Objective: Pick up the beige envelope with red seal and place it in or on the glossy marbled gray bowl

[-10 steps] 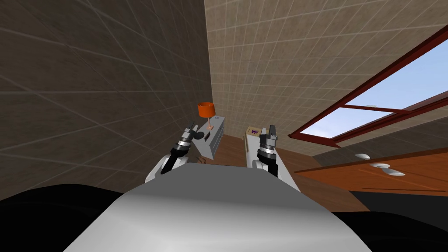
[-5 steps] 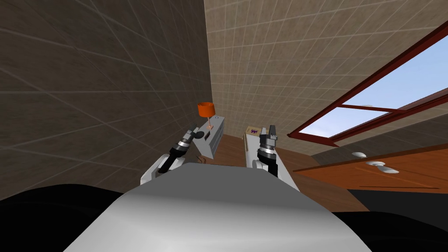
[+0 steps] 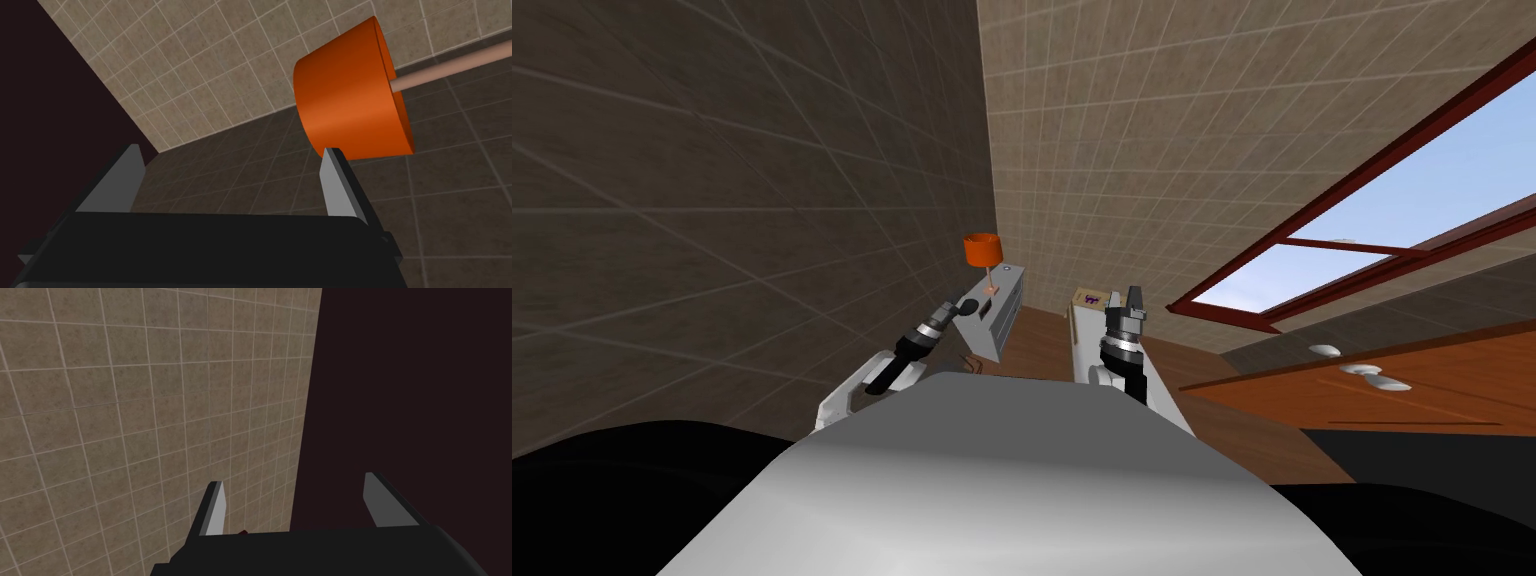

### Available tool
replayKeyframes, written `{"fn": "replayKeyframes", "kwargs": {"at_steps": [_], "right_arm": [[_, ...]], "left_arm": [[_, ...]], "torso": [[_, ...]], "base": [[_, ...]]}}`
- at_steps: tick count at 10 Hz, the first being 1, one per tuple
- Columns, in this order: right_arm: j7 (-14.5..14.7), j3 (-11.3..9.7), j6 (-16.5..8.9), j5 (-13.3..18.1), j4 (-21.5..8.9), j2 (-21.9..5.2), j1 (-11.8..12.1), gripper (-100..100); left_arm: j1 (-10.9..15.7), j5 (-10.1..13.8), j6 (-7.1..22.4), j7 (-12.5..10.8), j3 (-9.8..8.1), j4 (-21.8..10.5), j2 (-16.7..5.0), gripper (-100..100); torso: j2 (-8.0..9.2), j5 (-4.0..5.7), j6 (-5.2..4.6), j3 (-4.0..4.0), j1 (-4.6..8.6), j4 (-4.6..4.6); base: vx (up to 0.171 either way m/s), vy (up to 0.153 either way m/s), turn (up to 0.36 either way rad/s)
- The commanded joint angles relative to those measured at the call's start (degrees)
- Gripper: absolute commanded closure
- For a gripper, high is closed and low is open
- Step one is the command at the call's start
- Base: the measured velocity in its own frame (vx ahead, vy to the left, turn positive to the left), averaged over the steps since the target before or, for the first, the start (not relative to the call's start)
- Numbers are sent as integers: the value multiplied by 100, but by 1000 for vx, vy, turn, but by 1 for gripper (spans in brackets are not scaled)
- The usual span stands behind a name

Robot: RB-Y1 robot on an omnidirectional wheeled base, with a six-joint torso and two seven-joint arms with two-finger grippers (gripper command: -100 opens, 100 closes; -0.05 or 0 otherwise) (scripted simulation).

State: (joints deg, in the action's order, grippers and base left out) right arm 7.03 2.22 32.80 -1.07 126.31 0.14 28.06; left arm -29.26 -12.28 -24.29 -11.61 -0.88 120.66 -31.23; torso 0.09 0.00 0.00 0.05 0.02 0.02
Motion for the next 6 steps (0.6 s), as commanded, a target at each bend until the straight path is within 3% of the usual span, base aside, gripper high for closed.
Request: {"fn": "replayKeyframes", "kwargs": {"at_steps": [1, 6], "right_arm": [[0, 0, 0, 0, 0, 0, 0, 0], [0, 0, 0, 0, 0, 0, 0, 0]], "left_arm": [[13, -40, 5, -28, 2, -86, -161, -100], [-32, -305, 81, -190, 45, -445, -998, -100]], "torso": [[0, 0, 0, 0, 0, 0], [-6, 1, 0, -3, 5, -1]], "base": [[-20, -10, -5], [-10, -19, -10]]}}
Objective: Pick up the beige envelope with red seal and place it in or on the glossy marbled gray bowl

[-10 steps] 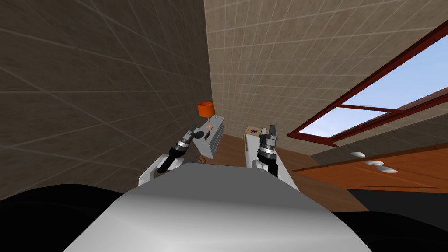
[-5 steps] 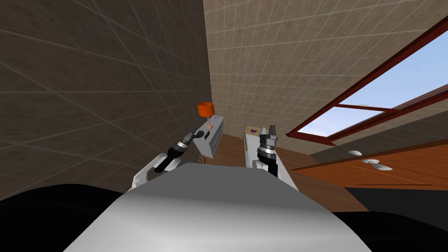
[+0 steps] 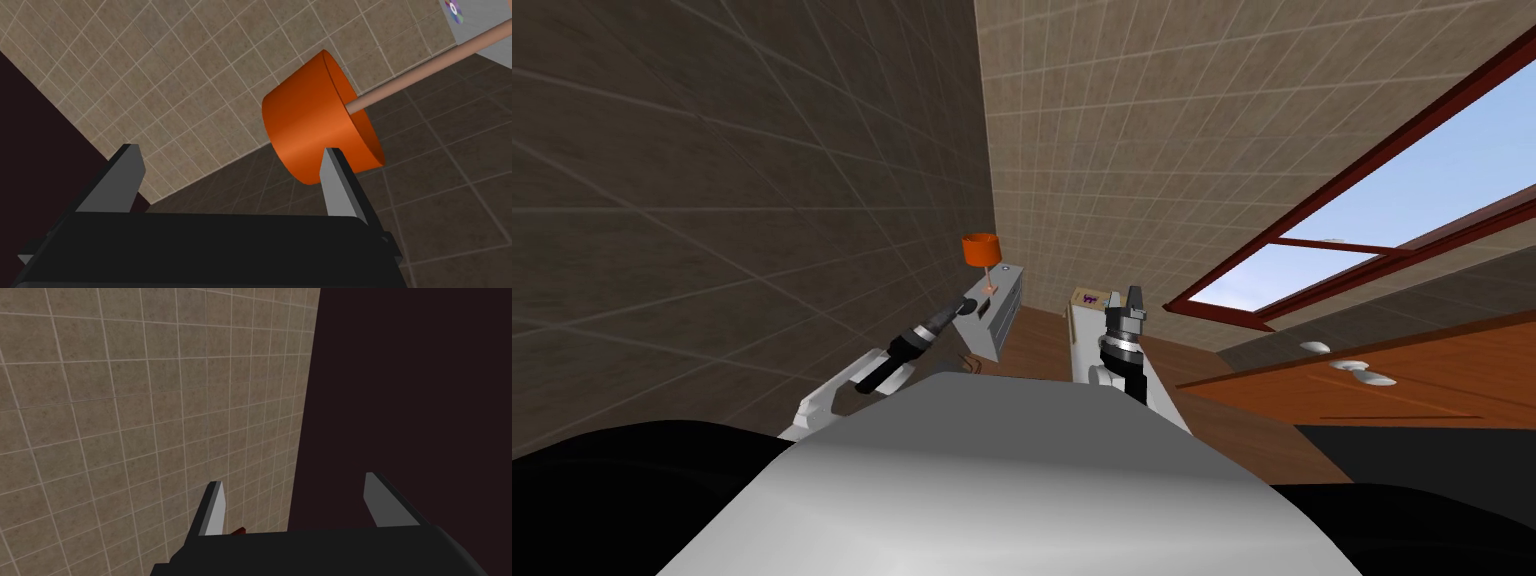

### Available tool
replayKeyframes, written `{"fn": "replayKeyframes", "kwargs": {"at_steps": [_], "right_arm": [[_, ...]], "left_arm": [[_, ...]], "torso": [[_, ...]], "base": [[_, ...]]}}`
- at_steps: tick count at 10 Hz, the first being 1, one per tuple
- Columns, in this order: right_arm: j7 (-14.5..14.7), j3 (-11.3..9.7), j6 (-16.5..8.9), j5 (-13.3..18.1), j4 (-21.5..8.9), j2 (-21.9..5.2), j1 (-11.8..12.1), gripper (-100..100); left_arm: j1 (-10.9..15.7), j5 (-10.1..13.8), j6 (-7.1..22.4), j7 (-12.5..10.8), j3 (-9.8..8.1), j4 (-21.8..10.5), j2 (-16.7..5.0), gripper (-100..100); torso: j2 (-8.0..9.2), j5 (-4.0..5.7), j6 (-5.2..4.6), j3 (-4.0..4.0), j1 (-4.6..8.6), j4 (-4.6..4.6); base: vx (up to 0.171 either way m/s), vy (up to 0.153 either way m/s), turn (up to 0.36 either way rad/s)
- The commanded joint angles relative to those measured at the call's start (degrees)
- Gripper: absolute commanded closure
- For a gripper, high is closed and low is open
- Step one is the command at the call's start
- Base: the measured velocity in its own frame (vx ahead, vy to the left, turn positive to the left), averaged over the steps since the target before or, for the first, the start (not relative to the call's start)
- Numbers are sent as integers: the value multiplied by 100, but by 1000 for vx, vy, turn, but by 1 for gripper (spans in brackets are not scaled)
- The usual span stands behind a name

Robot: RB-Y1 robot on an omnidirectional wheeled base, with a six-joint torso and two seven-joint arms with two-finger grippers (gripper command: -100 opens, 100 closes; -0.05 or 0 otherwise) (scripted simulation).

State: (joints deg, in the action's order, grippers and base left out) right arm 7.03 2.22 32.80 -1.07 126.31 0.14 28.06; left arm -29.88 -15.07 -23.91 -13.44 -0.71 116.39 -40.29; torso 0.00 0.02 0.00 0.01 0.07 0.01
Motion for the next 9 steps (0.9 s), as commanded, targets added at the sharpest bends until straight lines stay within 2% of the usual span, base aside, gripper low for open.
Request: {"fn": "replayKeyframes", "kwargs": {"at_steps": [1, 2, 3, 4, 6, 7, 8, 9], "right_arm": [[0, 0, 0, 0, 0, 0, 0, 0], [0, 0, 0, 0, 0, 0, 0, 0], [0, 0, 0, 0, 0, 0, 0, 0], [0, 0, 0, 0, 0, 0, 0, 0], [0, 0, 0, 0, 0, 0, 0, 0], [0, 0, 0, 0, 0, 0, 1, 0], [0, 0, 0, 0, 0, 0, 1, 0], [0, 0, 0, 0, 0, 0, 1, 0]], "left_arm": [[12, -122, 79, -61, 60, -135, -286, -100], [12, -122, 79, -61, 60, -135, -366, -100], [-9, -223, 121, -113, 102, -247, -575, -100], [-9, -223, 121, -113, 102, -247, -634, -100], [-58, -438, 224, -216, 217, -465, -1045, -100], [-58, -438, 224, -216, 217, -465, -1151, -100], [-86, -553, 286, -265, 292, -570, -1344, -100], [-86, -553, 286, -265, 292, -570, -1399, -100]], "torso": [[0, 0, 0, 0, 0, 0], [-3, 0, 0, -2, 1, -1], [-4, 0, 0, -2, -1, -1], [-6, 0, 0, -4, 0, -1], [-12, 0, 0, -7, 0, -3], [-21, 0, -1, -12, 6, -5], [-20, 1, 0, -12, 3, -5], [-22, 0, 0, -13, 4, -5]], "base": [[6, -23, -15], [8, -19, -8], [15, -22, -16], [16, -17, -8], [45, -32, -25], [47, -29, -7], [53, -31, -20], [44, -26, -8]]}}
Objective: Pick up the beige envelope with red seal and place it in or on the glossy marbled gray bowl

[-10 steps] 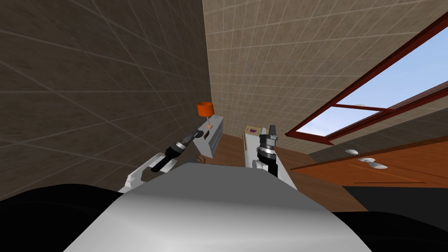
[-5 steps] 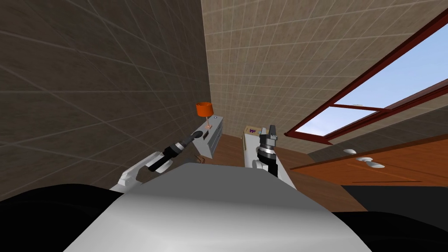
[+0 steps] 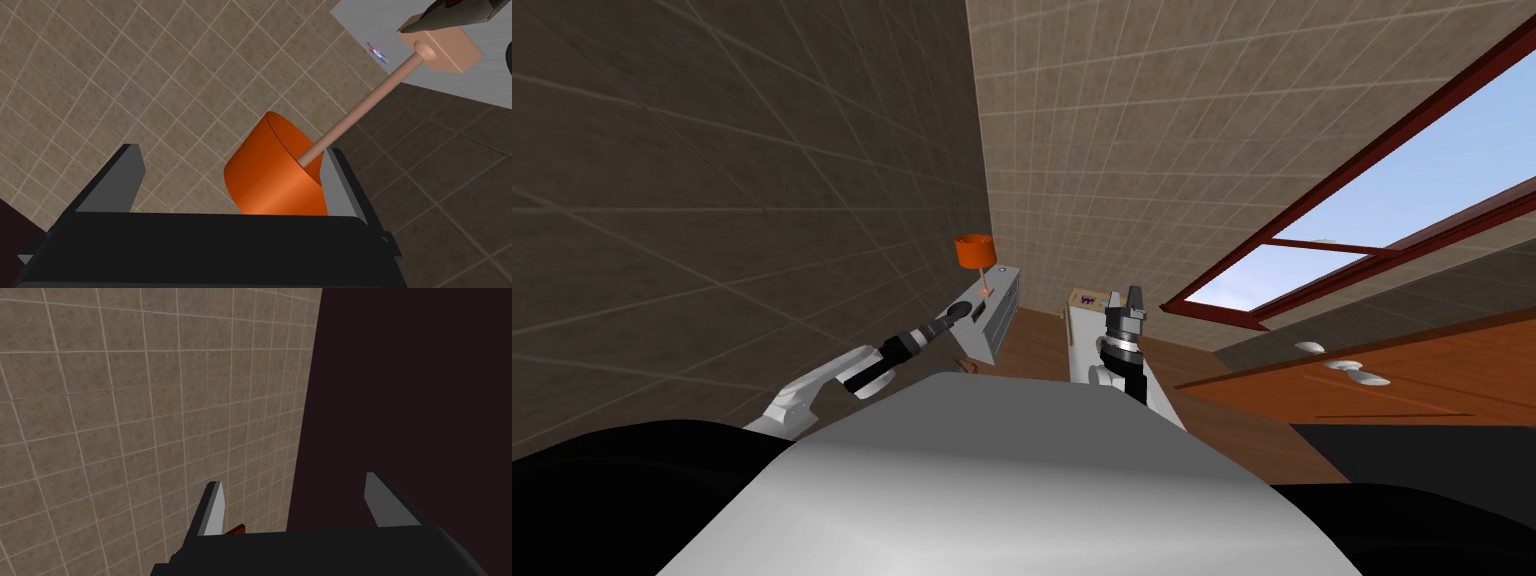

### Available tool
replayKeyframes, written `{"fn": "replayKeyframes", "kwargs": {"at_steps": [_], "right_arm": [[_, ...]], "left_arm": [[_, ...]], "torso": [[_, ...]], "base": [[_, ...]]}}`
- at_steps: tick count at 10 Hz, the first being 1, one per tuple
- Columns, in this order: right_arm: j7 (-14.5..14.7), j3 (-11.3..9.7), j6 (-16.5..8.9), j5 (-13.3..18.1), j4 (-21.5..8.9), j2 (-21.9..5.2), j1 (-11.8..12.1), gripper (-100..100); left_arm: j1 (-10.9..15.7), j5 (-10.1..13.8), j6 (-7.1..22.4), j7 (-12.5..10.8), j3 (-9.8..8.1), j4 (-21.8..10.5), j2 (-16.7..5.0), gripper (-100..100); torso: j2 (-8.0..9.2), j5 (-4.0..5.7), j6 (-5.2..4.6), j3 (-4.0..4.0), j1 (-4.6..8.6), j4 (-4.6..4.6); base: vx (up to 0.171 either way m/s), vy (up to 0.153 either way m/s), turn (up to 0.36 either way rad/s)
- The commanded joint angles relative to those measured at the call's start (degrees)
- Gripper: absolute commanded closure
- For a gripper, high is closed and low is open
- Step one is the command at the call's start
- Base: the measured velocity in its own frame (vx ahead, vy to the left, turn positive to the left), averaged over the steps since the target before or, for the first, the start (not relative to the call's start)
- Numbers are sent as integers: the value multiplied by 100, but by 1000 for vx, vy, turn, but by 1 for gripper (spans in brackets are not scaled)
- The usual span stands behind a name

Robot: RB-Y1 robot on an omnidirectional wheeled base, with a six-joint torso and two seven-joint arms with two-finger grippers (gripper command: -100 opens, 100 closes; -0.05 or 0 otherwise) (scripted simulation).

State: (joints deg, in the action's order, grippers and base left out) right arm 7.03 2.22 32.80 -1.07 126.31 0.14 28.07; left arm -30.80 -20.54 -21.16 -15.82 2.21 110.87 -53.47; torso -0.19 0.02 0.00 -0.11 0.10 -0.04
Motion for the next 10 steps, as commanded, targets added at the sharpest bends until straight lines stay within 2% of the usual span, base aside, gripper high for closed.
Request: {"fn": "replayKeyframes", "kwargs": {"at_steps": [1, 2, 3, 4, 5, 7, 10], "right_arm": [[0, 0, 0, 0, 0, 0, 0, 0], [0, 0, 0, 0, 0, 0, 0, 0], [0, 0, 0, 0, 0, 0, 1, 0], [0, 0, 0, 0, 0, 0, 1, 0], [0, 0, 0, 0, 0, 0, 1, 0], [0, 0, 0, 0, 0, 0, 0, 0], [0, 0, 0, 0, 0, 0, 2, 0]], "left_arm": [[-25, -125, 80, -74, 84, -119, -286, -100], [-56, -247, 155, -120, 179, -217, -472, -100], [-56, -247, 155, -120, 179, -217, -553, -100], [-89, -373, 236, -165, 284, -312, -738, -100], [-89, -373, 236, -165, 284, -312, -777, -100], [-161, -632, 412, -249, 517, -488, -1192, -100], [-275, -1027, 696, -364, 908, -718, -1736, -100]], "torso": [[0, 0, 0, 0, 0, 0], [-6, 0, 0, -3, 1, -1], [-19, 0, -1, -11, 5, -4], [-17, 1, 0, -10, 4, -4], [-18, 1, -1, -10, 8, -4], [-15, 0, -1, -9, 0, -3], [-58, 5, -1, -33, 23, -13]], "base": [[69, -28, -23], [106, -43, -30], [85, -37, -12], [92, -49, -25], [69, -33, -8], [116, -32, -32], [197, -77, -34]]}}
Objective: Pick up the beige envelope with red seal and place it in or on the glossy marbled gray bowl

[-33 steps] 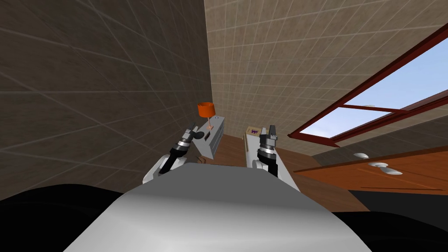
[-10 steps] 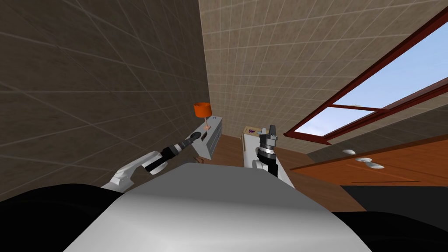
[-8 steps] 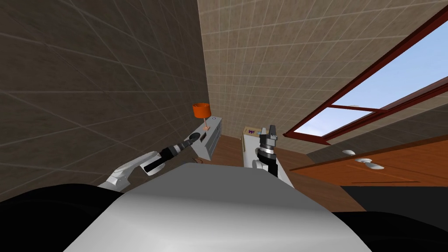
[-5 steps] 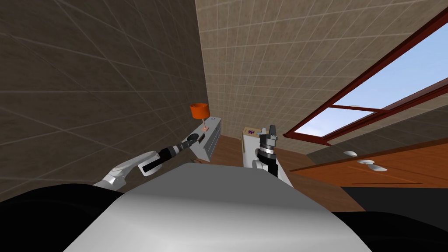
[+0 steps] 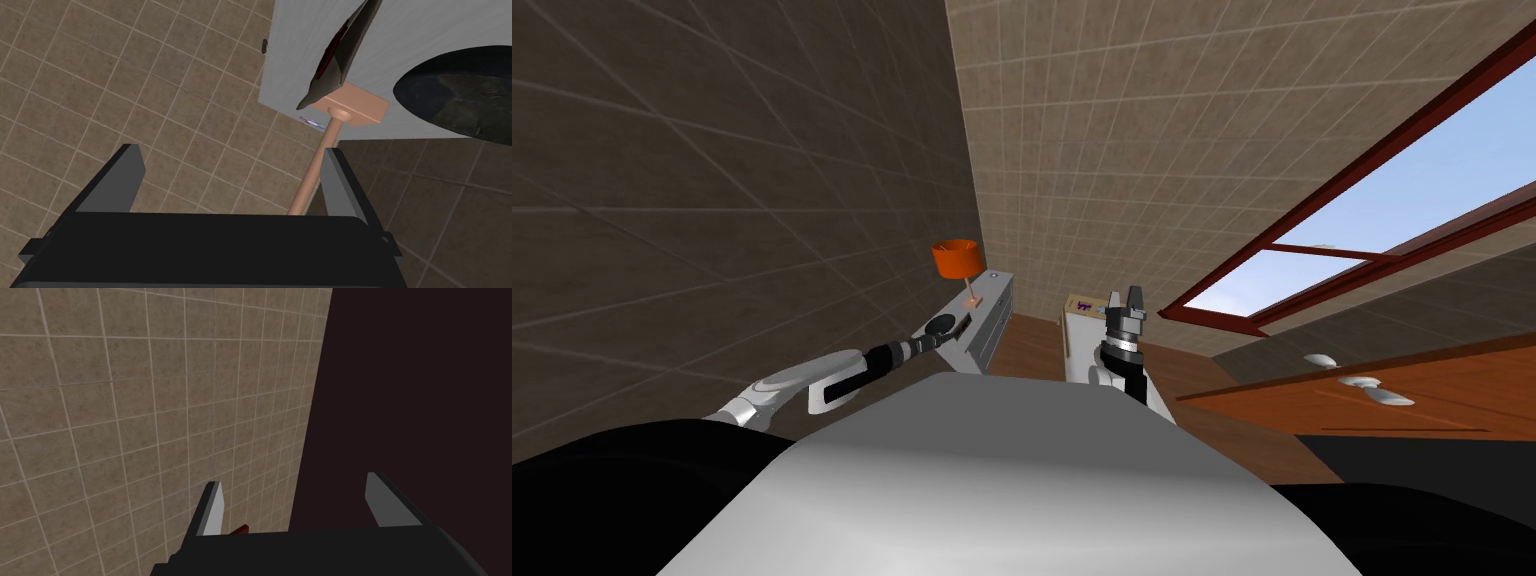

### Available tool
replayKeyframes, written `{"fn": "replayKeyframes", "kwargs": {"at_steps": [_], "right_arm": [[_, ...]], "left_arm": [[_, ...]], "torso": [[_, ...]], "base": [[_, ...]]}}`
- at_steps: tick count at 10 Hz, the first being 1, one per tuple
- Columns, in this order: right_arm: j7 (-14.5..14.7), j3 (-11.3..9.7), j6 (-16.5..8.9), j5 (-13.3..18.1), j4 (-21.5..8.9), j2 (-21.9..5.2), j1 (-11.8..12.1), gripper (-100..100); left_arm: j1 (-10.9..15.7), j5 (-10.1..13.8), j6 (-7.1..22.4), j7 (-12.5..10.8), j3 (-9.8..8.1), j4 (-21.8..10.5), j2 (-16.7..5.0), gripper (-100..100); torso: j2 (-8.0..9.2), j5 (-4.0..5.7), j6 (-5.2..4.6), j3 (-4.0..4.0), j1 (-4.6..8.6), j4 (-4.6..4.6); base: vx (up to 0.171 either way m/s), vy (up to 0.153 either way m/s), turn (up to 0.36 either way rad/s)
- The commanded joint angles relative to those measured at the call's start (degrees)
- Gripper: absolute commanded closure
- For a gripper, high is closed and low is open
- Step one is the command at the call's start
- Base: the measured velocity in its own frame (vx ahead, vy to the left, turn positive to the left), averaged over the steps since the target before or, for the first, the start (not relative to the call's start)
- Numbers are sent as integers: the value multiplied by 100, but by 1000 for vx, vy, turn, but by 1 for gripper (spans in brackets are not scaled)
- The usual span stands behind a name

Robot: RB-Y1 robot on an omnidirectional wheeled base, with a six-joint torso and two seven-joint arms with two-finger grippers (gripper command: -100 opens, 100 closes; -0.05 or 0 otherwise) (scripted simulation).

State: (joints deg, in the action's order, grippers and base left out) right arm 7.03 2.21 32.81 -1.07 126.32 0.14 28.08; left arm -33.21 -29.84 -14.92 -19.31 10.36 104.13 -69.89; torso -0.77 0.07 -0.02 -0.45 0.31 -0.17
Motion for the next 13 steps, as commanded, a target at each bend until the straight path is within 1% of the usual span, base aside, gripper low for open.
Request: {"fn": "replayKeyframes", "kwargs": {"at_steps": [1, 2, 3, 6, 8, 9, 10, 11, 12, 13], "right_arm": [[0, 0, 0, 0, 0, 0, 0, 0], [0, 0, 0, 0, 0, 0, 0, 0], [0, 0, 0, 0, 0, 0, 0, 0], [0, 0, 0, 0, 0, 0, -1, 0], [0, 1, 0, 0, 0, -1, 0, 0], [0, 0, 0, 0, 0, 0, -1, 0], [0, 0, 0, 0, 0, 0, -1, 0], [0, 0, 0, 0, 0, 0, -2, 0], [0, 0, 0, 0, 0, 0, -2, 0], [0, 0, 0, 0, 0, 0, -2, 0]], "left_arm": [[-73, -226, 167, -51, 229, -110, -286, -100], [-113, -353, 260, -85, 364, -171, -468, -100], [-113, -353, 260, -85, 364, -171, -468, -100], [-224, -702, 513, -176, 744, -324, -906, -100], [-288, -896, 652, -226, 960, -402, -1153, -100], [-288, -896, 652, -226, 960, -402, -1153, -100], [-316, -978, 709, -248, 1053, -435, -1261, -100], [-359, -1106, 798, -282, 1198, -485, -1437, -100], [-375, -1150, 827, -294, 1249, -503, -1502, -100], [-375, -1150, 827, -294, 1249, -503, -1502, -100]], "torso": [[0, 0, 0, 0, 0, 0], [-3, 0, 0, -1, 1, 0], [-6, -1, 1, -3, -7, -1], [24, -3, 0, 14, -12, 5], [10, -4, 2, 6, -16, 3], [19, -3, -1, 10, -11, 3], [41, -4, 2, 22, -18, 8], [49, -5, 1, 28, -19, 11], [45, -4, 1, 26, -16, 10], [49, -4, 1, 28, -16, 11]], "base": [[203, -79, -40], [218, -53, -33], [165, -23, -6], [138, -42, -48], [166, -39, -53], [71, -23, -52], [64, -21, -48], [92, -30, -67], [77, -33, -85], [44, -16, -41]]}}
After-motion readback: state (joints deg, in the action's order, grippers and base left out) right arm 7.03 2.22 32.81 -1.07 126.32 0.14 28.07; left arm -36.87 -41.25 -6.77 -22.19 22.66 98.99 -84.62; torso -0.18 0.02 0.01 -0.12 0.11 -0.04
